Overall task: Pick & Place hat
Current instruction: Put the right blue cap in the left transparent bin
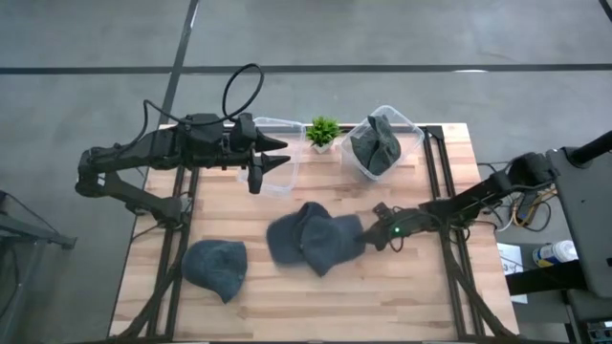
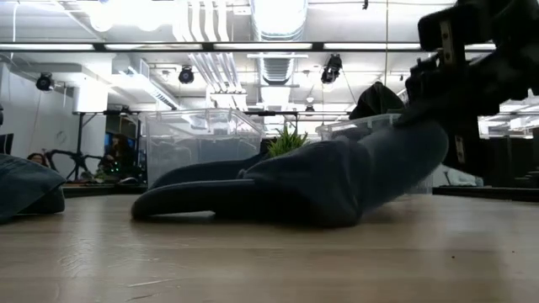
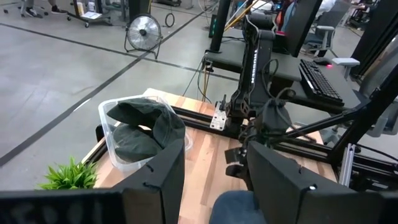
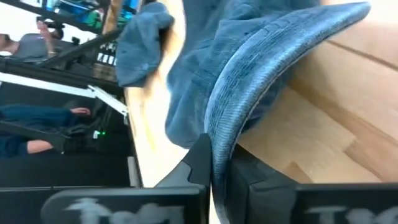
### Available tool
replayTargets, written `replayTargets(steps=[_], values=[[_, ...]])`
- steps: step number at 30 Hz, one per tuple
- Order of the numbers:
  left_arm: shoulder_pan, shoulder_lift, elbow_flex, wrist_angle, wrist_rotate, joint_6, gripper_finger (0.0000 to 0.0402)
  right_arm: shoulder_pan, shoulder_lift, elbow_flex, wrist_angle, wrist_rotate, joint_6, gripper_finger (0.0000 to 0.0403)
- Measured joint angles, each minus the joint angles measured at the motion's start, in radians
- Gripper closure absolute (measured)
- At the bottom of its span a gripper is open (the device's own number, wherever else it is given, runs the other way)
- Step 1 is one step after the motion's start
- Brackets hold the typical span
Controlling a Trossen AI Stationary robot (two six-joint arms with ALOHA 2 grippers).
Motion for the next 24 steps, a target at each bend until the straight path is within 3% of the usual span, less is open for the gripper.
replayTargets(steps=[17, 24], values=[[0.0, 0.0, 0.0, -0.009, 0.0, 0.008, 0.0234, 0.0, -0.349, 0.069, -0.002, -0.02, -0.193, 0.0393], [0.005, -0.001, 0.0, -0.014, 0.017, -0.169, 0.0234, 0.0, -0.464, 0.124, -0.006, 0.044, -0.341, 0.0392]])
